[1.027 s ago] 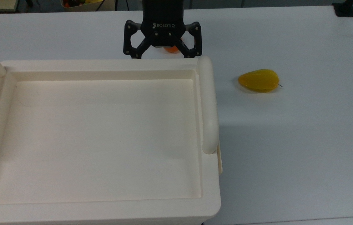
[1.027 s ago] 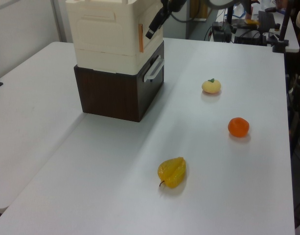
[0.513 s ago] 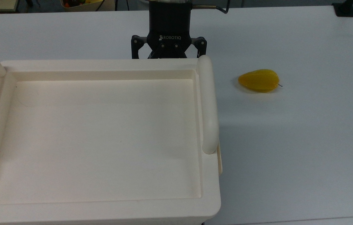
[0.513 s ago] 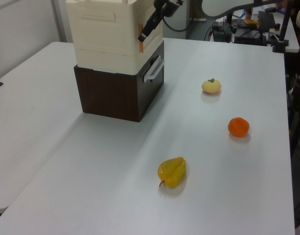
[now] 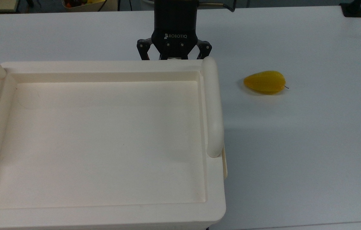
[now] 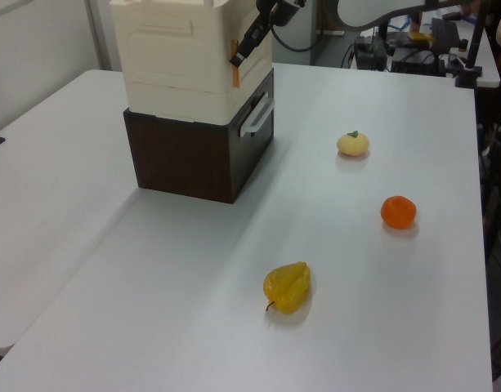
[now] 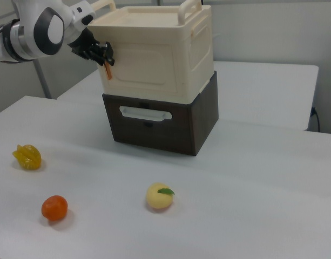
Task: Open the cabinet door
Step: 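Lower the open gripper around the orange door handle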
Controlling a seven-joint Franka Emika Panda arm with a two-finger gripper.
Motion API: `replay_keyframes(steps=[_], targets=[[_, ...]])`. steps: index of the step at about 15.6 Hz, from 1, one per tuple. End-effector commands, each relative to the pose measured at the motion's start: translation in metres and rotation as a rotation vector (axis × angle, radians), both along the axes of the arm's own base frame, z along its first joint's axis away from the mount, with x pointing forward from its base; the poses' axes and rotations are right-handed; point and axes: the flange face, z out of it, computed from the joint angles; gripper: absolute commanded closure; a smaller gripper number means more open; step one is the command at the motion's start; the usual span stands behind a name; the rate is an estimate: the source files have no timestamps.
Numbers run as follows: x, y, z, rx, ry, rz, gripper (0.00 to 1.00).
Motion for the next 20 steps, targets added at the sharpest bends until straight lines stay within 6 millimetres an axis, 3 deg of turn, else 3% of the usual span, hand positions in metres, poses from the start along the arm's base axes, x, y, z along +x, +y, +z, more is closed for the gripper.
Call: replay_keyframes(steps=[1, 7, 14, 20], targets=[[-0.0068, 0.0022, 0.0089, -0.010, 0.001, -0.012, 0.61], [-0.0134, 0.0091, 0.0081, 0.008, 0.039, -0.038, 0.76], [-0.0126, 0.0083, 0.0045, 0.014, 0.042, -0.048, 0.77], [-0.0131, 0.0081, 0.0051, 0.012, 0.043, -0.049, 0.94]])
